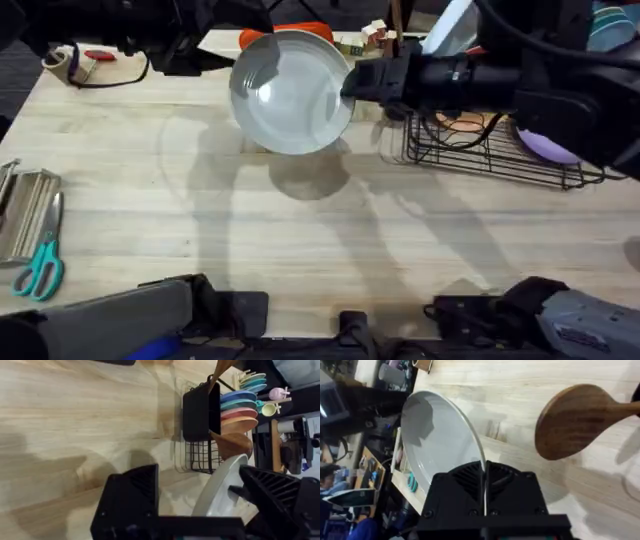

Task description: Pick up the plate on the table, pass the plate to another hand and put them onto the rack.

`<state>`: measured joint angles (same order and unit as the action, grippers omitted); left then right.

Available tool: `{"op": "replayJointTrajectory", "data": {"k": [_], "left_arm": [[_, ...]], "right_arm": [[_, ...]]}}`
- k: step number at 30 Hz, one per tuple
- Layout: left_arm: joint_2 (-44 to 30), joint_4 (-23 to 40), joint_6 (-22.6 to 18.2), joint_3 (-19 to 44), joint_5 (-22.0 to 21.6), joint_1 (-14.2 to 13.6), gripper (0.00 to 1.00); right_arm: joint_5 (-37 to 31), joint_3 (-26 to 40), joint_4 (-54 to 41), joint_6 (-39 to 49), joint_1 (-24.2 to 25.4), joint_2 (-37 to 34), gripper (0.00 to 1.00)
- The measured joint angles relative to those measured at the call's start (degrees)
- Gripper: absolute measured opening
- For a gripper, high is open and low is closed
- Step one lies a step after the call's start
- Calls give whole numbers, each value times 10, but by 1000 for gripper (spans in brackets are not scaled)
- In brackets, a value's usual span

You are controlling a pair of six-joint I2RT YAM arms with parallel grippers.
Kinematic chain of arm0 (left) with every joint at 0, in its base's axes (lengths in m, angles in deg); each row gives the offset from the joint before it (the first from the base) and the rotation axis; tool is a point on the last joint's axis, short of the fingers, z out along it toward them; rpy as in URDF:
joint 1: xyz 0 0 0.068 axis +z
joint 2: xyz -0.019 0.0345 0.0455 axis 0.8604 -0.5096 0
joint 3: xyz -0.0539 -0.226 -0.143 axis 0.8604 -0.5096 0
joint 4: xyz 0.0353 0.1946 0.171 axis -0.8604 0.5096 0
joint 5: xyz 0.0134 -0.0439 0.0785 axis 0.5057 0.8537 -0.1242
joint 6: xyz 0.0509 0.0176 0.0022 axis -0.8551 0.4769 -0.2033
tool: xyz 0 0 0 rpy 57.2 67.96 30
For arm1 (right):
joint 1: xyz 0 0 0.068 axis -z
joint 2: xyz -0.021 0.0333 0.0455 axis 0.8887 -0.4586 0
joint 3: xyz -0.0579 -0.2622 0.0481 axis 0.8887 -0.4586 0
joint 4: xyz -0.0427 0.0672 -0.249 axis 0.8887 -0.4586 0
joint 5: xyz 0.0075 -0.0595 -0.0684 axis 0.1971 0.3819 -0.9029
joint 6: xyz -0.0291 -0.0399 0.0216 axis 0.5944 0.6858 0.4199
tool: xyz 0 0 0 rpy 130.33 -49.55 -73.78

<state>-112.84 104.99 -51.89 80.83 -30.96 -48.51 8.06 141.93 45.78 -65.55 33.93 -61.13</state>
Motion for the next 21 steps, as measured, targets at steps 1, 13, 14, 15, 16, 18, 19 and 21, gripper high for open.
{"op": "replayJointTrajectory", "data": {"k": [1, 13, 14, 15, 16, 18, 19, 21], "left_arm": [[0, -3, 0, 0, 1, 0, 993], [0, -85, 18, 0, 103, 36, 994], [0, -85, 20, 0, 103, 41, 994], [0, -86, 20, 0, 102, 47, 994], [0, -87, 20, 0, 99, 51, 994], [0, -84, 22, 0, 81, 58, 994], [0, -80, 22, 0, 67, 60, 994], [0, -69, 22, 0, 28, 60, 994]], "right_arm": [[0, 0, 0, 5, 0, 0, 30], [0, 0, -17, 70, 0, 1, 30], [0, 0, -20, 76, 0, 3, 30], [-1, 0, -23, 81, 0, 7, 29], [-5, 0, -26, 85, 0, 12, 30], [-16, 0, -40, 95, 0, 26, 30], [-21, 2, -51, 101, 0, 32, 30], [-29, 11, -76, 115, 0, 38, 30]]}}
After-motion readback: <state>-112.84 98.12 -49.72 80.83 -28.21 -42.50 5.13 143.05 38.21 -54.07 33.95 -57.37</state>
